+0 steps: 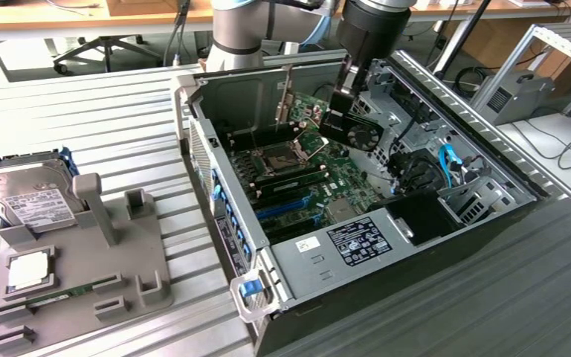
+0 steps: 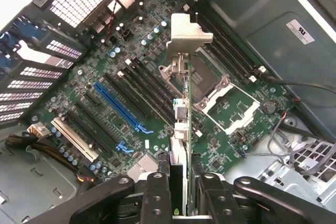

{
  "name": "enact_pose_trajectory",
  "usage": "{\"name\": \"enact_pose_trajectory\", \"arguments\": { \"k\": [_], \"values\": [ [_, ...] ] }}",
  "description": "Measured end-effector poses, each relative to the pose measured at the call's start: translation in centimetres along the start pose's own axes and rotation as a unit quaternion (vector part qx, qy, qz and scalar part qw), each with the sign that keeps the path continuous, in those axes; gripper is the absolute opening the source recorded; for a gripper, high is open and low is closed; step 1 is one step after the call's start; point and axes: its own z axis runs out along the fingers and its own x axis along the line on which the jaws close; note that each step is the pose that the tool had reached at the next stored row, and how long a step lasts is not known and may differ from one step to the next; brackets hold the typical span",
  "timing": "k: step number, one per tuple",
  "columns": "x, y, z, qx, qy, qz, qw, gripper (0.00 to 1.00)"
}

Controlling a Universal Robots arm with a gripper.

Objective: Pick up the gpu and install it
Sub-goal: 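Insert the gpu into the slot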

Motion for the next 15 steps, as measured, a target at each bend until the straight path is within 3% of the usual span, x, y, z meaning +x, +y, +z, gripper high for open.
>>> {"name": "enact_pose_trajectory", "arguments": {
  "k": [15],
  "values": [
    [0.0, 0.0, 0.01, -0.0005, 0.0005, -0.021, 0.9998, 0.26]
  ]
}}
